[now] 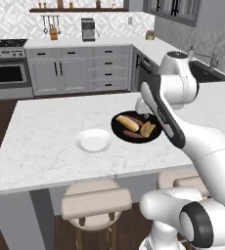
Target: Place one bun and one sausage from the bowl on each plate.
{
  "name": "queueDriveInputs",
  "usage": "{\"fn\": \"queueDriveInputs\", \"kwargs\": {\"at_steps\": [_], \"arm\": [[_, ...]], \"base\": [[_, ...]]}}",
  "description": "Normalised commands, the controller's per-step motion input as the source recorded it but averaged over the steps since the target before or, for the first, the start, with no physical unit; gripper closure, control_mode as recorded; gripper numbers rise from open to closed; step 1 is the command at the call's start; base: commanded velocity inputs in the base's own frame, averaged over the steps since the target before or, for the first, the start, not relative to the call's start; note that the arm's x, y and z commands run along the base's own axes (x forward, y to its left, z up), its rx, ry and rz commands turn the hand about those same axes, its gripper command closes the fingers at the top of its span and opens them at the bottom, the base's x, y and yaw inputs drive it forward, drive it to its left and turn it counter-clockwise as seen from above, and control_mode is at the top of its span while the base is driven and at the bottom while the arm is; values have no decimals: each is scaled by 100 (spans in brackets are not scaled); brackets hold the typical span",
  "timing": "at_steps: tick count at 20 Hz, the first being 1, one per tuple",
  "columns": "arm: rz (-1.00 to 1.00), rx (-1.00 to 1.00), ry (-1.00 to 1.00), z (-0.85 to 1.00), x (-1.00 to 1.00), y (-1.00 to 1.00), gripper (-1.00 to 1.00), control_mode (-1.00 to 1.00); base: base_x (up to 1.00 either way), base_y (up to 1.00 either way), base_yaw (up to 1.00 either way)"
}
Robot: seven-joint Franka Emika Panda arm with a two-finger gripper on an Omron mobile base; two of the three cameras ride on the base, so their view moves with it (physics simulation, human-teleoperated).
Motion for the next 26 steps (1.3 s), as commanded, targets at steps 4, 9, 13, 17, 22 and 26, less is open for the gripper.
{"fn": "queueDriveInputs", "kwargs": {"at_steps": [4,9,13,17,22,26], "arm": [[0,0,0,0,0,0,-100,100],[0,0,0,0,0,0,-100,100],[0,0,0,0,0,0,-100,100],[0,0,0,0,0,0,-100,100],[-8,2,7,-12,22,-18,-100,-100],[-35,9,31,-25,52,-58,-100,-100]], "base": [[67,-14,2],[90,-30,0],[86,-22,0],[13,-2,0],[20,-8,-2],[0,0,0]]}}
